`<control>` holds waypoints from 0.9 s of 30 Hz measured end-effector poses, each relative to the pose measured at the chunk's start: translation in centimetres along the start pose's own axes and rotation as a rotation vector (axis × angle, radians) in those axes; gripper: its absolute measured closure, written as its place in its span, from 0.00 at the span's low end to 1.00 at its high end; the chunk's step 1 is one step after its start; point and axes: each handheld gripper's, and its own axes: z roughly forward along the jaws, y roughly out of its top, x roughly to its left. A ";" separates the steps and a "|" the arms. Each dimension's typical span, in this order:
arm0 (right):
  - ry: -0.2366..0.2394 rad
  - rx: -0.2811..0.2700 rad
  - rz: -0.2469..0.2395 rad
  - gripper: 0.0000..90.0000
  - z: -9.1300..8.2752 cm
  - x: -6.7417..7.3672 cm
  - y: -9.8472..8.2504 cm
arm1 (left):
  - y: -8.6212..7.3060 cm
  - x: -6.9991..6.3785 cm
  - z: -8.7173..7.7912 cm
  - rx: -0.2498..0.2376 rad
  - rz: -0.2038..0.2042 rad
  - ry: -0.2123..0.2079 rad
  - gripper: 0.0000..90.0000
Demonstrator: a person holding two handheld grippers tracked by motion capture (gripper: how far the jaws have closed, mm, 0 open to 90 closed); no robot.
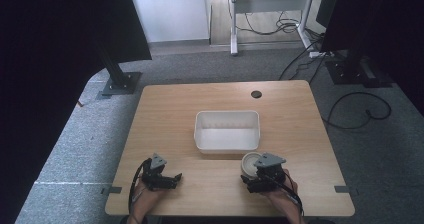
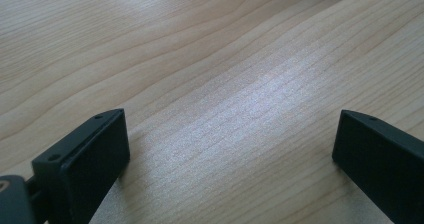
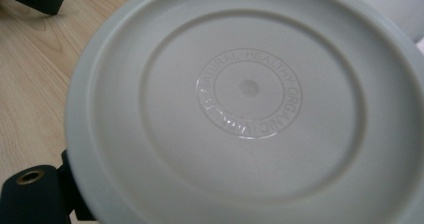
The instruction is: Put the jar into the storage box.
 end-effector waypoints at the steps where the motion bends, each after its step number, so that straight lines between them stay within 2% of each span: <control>1: 0.001 0.000 -0.003 0.10 0.1 0.0 0.1 | 0.0 0.0 0.0 0.000 0.000 0.000 0.02; 17: 0.023 -0.022 -0.019 0.10 2.1 0.3 2.2 | 0.0 0.0 0.0 0.000 0.000 0.000 0.02; 27: 0.032 -0.037 -0.014 0.10 3.0 0.2 3.7 | 0.0 0.0 0.0 0.000 0.000 0.000 0.02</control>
